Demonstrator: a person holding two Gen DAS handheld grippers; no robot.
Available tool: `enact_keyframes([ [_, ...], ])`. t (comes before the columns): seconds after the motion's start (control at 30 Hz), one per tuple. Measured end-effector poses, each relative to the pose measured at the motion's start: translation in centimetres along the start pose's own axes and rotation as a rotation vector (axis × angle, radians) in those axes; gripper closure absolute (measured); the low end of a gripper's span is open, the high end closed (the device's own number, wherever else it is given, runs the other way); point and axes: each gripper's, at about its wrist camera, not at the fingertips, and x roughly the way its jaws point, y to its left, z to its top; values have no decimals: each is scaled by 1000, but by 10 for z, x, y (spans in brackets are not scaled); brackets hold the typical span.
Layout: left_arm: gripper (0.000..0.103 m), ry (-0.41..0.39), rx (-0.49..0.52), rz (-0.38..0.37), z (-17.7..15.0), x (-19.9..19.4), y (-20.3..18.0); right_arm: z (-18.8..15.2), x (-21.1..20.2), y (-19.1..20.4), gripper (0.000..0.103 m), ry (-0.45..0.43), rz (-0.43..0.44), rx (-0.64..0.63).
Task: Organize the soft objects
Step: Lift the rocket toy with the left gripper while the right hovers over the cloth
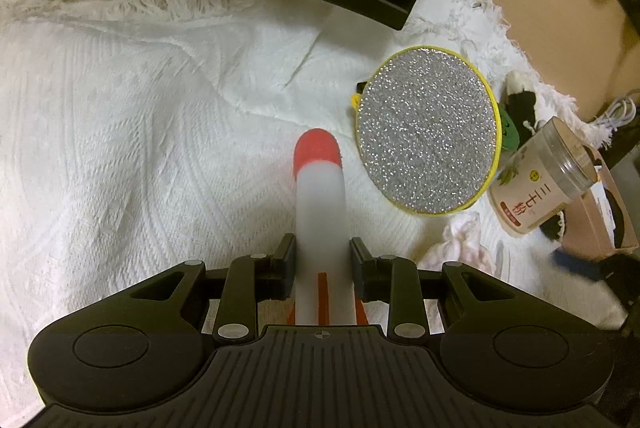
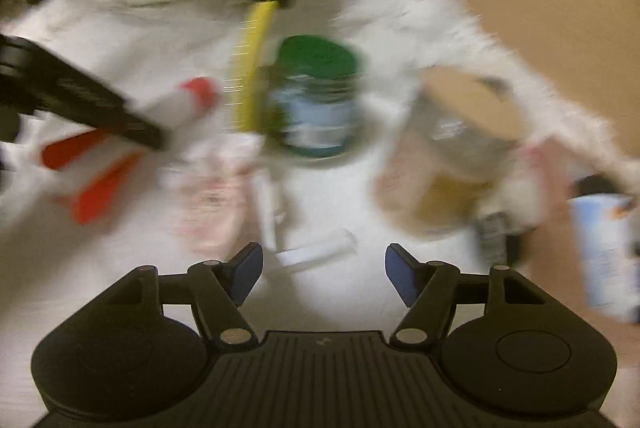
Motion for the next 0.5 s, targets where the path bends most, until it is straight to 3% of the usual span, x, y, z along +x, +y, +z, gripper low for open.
enact_keyframes([
  [0.07,71,-4,-1,0,-1,0,0,-3,-4,-5,35,-28,-125,-20],
  [0.1,71,-6,-5,-1,-2,0,0,-5,-8,-10,34,-38,-142,-14],
  [0.23,71,-8,-12,-7,-2,0,1,-8,-5,-29,34,7,23,120],
  [0.33,71,-6,-15,-8,-2,-1,1,-7,7,-31,34,33,64,162],
  [0.5,71,-4,-10,-5,-1,-1,1,4,25,-11,32,36,85,93],
])
